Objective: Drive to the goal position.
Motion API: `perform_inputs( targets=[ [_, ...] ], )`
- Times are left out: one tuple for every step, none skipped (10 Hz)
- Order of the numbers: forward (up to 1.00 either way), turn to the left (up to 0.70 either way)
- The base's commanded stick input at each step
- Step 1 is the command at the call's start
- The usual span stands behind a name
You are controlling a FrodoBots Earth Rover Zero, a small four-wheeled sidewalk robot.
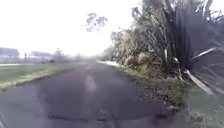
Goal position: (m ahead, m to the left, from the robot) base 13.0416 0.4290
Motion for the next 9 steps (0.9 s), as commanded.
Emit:
perform_inputs(
  targets=[
    [1.0, 0.0],
    [1.0, 0.0],
    [1.0, 0.0],
    [1.0, 0.0],
    [1.0, 0.0],
    [1.0, 0.0],
    [1.0, 0.0],
    [1.0, 0.0],
    [1.0, 0.0]
  ],
)
